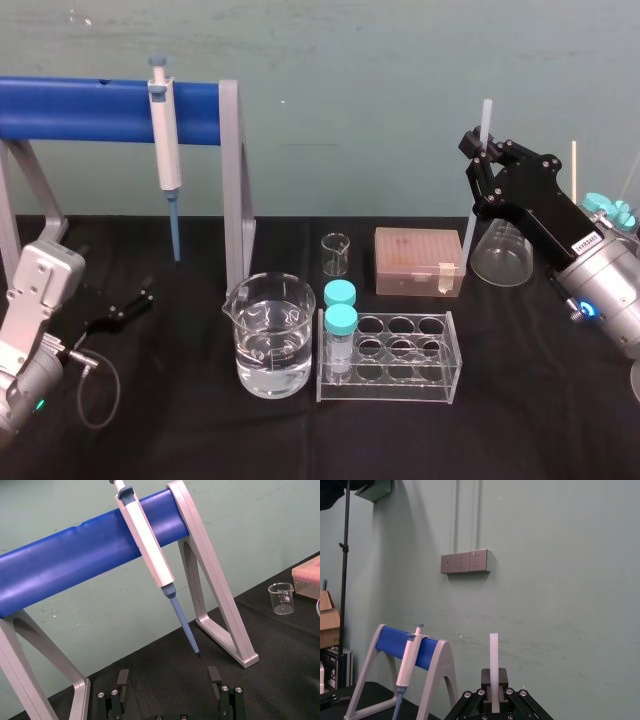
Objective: Pick up the stirring rod with one hand, then place it down.
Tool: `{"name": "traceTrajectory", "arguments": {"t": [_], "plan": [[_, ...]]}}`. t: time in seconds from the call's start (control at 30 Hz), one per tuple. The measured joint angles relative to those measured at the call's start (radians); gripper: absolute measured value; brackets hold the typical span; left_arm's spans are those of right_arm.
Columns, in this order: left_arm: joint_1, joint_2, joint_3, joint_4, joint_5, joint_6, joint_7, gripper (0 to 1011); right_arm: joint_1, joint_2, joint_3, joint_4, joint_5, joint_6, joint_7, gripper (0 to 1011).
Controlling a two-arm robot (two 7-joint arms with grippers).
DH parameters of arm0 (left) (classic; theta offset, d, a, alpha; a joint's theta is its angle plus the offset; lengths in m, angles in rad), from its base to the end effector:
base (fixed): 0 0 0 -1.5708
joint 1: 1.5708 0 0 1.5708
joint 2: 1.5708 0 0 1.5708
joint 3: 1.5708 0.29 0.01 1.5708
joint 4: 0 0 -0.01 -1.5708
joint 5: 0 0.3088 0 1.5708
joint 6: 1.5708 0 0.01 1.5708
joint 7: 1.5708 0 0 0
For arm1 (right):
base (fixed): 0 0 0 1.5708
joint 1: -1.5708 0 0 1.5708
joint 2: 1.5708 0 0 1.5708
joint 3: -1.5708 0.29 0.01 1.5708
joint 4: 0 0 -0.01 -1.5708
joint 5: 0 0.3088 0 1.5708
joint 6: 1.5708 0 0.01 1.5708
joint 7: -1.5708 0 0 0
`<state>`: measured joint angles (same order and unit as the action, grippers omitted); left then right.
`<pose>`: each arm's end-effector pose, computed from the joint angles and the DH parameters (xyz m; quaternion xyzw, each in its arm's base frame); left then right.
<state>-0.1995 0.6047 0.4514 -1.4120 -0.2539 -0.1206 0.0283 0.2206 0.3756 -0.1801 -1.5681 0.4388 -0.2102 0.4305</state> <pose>0.3581 0.0827 -0.3023 0.1415 -0.1325 0.5799 0.7913 0.3811 -0.0557 -0.2214 0.1214 -0.1321 -0.4599 0.8696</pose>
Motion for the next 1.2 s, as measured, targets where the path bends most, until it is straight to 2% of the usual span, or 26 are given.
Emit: {"name": "traceTrajectory", "arguments": {"t": [0.73, 1.0, 1.2], "plan": [[0.0, 0.0, 0.0, 0.0, 0.0, 0.0, 0.0, 1000, -0.002, 0.0, -0.002, 0.004, 0.01, 0.006, 0.009, 71], [0.0, 0.0, 0.0, 0.0, 0.0, 0.0, 0.0, 1000, 0.009, 0.019, -0.036, 0.057, 0.149, -0.017, 0.188, 71], [0.0, 0.0, 0.0, 0.0, 0.0, 0.0, 0.0, 1000, 0.025, 0.025, -0.07, 0.111, 0.174, -0.052, 0.247, 71]]}}
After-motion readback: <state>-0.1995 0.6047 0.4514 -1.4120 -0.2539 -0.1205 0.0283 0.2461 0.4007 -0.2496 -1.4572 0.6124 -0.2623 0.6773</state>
